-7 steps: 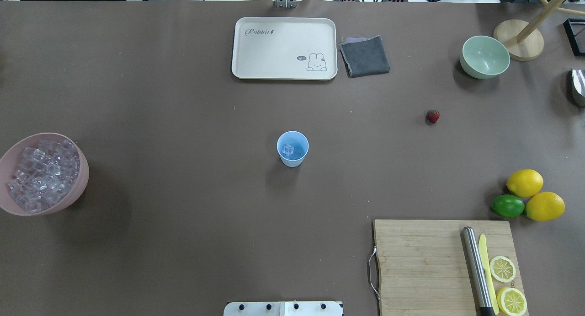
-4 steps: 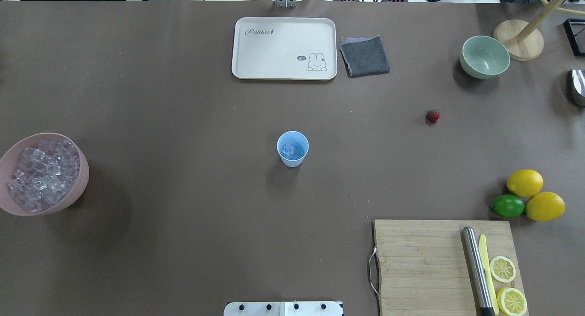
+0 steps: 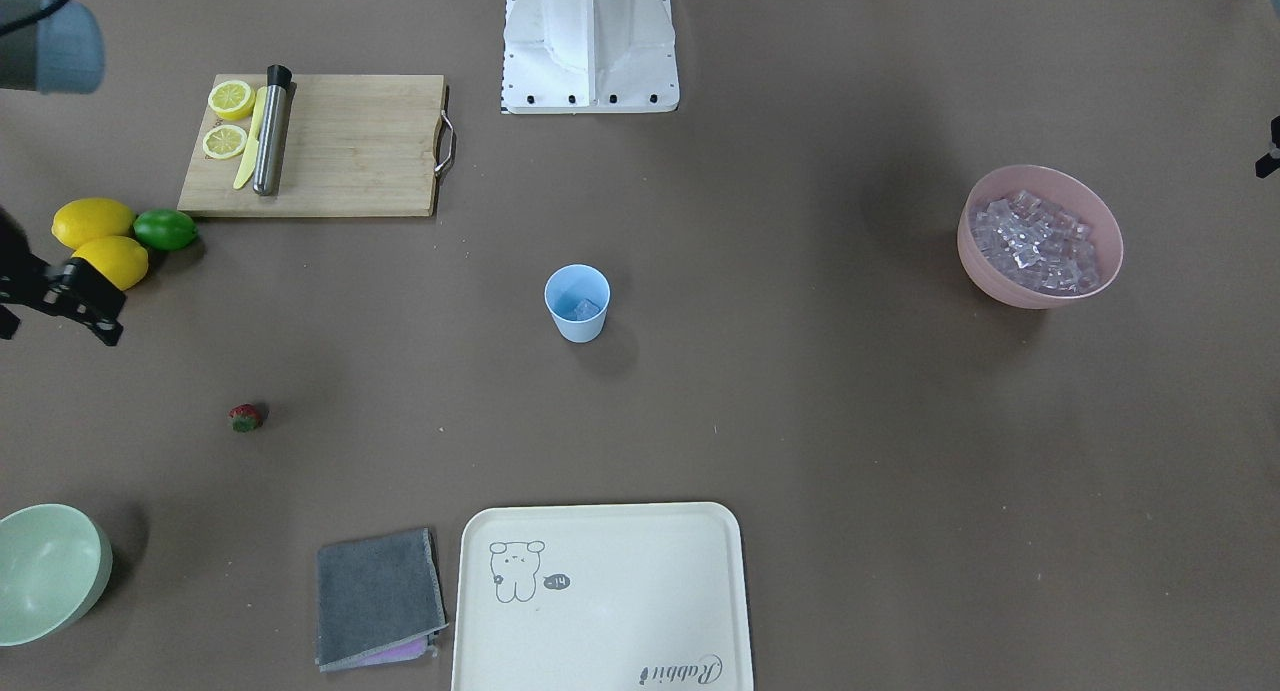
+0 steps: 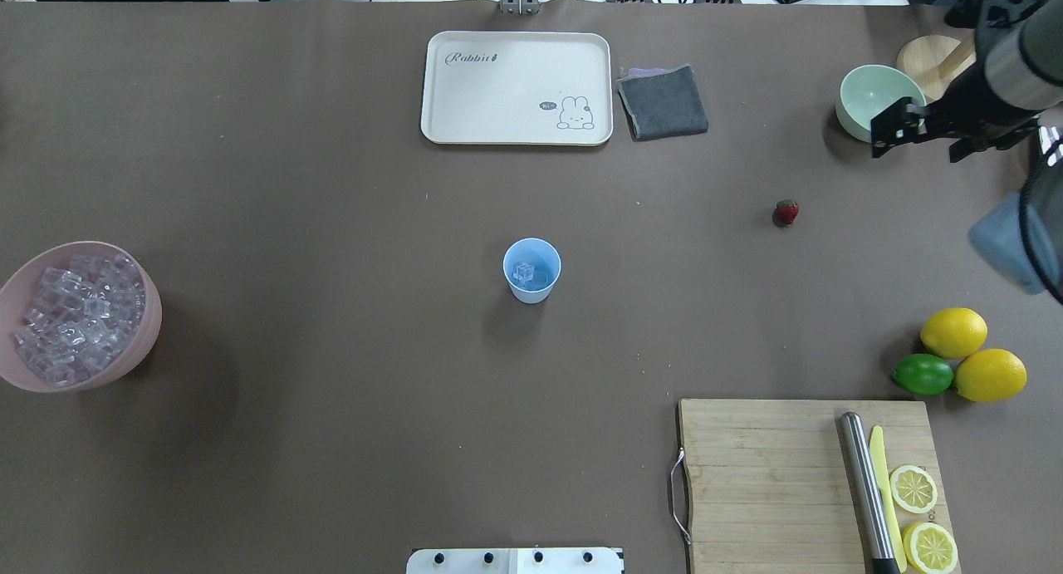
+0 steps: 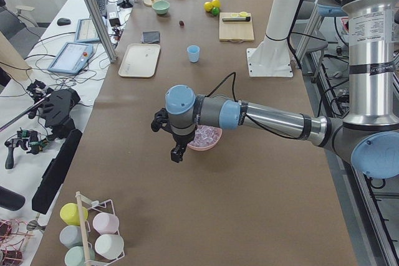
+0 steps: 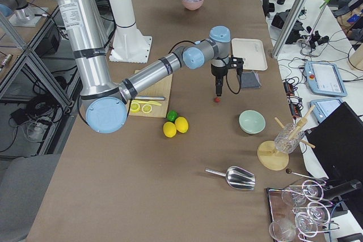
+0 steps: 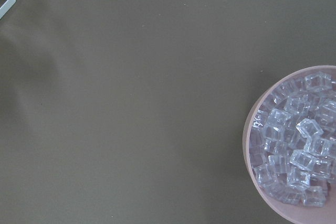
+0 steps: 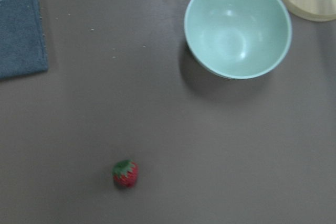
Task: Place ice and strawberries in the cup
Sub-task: 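Move the right gripper over the red strawberry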
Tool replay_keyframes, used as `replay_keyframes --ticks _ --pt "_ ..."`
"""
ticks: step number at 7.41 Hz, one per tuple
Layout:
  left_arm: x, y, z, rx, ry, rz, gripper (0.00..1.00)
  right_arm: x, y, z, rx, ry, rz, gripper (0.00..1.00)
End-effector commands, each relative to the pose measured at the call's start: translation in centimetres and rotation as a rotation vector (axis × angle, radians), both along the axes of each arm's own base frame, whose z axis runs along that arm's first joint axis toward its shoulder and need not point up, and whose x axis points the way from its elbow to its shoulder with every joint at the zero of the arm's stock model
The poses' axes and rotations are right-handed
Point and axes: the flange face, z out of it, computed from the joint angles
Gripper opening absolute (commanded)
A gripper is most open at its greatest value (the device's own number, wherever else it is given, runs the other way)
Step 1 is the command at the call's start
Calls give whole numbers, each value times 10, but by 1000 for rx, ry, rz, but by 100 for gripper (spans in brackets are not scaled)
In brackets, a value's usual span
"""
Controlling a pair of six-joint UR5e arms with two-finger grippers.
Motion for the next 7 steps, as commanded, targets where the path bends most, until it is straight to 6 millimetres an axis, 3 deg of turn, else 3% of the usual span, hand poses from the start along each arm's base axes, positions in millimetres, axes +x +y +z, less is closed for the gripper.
replay_keyframes --ticks 1,2,4,7 --pt "-1 7 5 -3 0 -1 100 -84 -17 41 55 -56 25 99" --pt "-1 13 11 12 1 -1 100 -99 -24 52 49 -40 14 99" --pt "-2 14 15 23 2 -1 100 -119 -23 56 55 -12 9 98" --pt "-2 14 16 22 2 -1 100 -140 -9 67 54 13 -17 82"
